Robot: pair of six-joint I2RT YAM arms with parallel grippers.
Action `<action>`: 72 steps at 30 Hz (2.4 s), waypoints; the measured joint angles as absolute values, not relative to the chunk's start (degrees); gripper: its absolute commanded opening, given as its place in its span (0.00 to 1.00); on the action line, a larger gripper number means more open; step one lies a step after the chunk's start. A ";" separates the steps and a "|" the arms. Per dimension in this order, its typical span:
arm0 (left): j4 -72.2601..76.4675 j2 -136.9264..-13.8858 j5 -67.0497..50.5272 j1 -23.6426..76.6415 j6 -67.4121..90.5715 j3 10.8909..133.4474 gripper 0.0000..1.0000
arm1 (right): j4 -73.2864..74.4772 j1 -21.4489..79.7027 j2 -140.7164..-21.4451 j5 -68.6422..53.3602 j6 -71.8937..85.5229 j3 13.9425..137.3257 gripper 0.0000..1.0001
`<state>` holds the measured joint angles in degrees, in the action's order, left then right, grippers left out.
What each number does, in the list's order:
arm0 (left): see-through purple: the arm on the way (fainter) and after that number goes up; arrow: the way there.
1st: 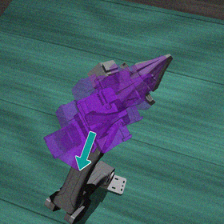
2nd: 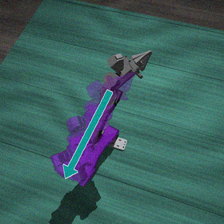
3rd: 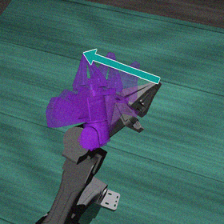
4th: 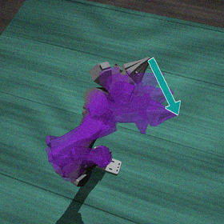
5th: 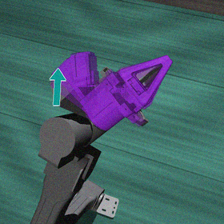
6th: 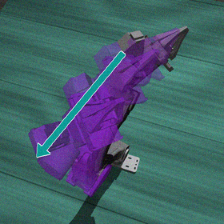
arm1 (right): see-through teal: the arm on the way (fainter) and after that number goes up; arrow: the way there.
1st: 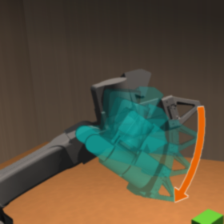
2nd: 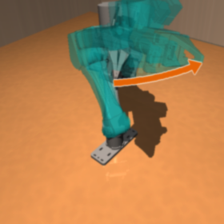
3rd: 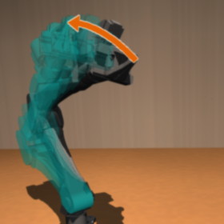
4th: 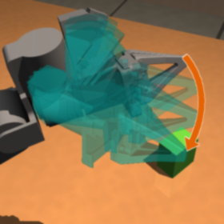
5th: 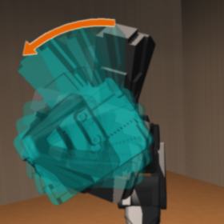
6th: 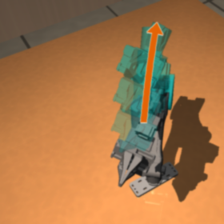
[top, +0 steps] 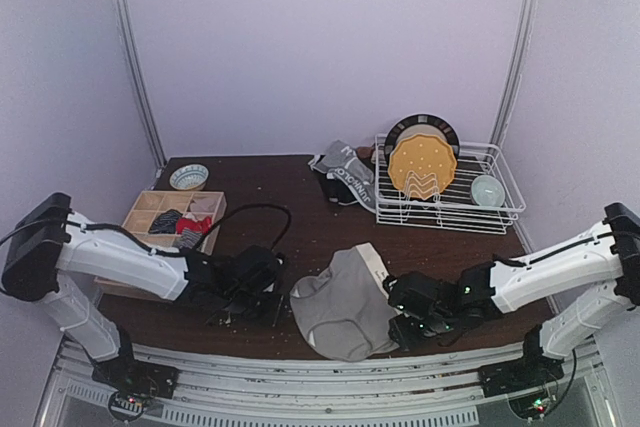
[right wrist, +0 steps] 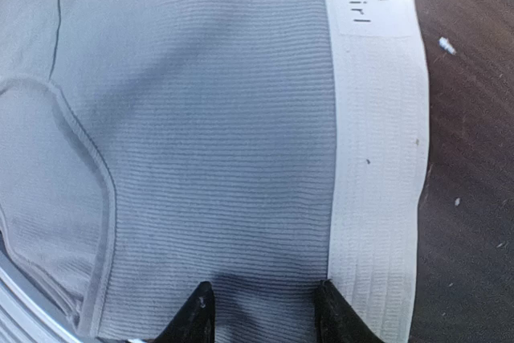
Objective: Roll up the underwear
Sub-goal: Adjust the underwear at the center of the board, then move the underwear to the center of the board.
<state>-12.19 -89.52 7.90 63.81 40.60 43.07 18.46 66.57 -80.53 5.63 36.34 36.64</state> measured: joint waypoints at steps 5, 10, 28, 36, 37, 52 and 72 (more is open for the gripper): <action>-15.18 -79.31 12.03 64.55 42.30 40.95 0.52 | 17.96 62.22 -82.39 7.27 36.16 36.82 0.39; -16.47 -75.81 14.92 64.49 41.43 41.04 0.72 | 19.00 51.83 -82.35 8.43 34.33 37.06 0.53; -8.36 -108.90 -2.20 53.41 33.08 67.55 0.68 | 19.44 59.51 -73.38 9.74 36.53 39.90 0.58; -3.99 -114.98 -9.85 54.02 33.26 68.62 0.00 | 19.07 60.58 -76.58 11.66 39.53 37.06 0.55; -2.74 -114.93 -10.04 54.13 33.26 67.22 0.00 | 18.76 60.12 -77.17 11.79 39.57 36.93 0.54; -0.60 -85.23 10.63 65.71 45.84 34.28 0.00 | 16.25 57.32 -98.98 10.09 31.81 53.28 0.45; -19.73 -60.18 25.69 67.44 50.19 30.46 0.43 | 19.88 64.36 -113.43 7.18 24.99 85.62 0.45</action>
<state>-19.73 -60.18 25.69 67.44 50.19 30.46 19.88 64.36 -113.43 7.18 24.99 85.62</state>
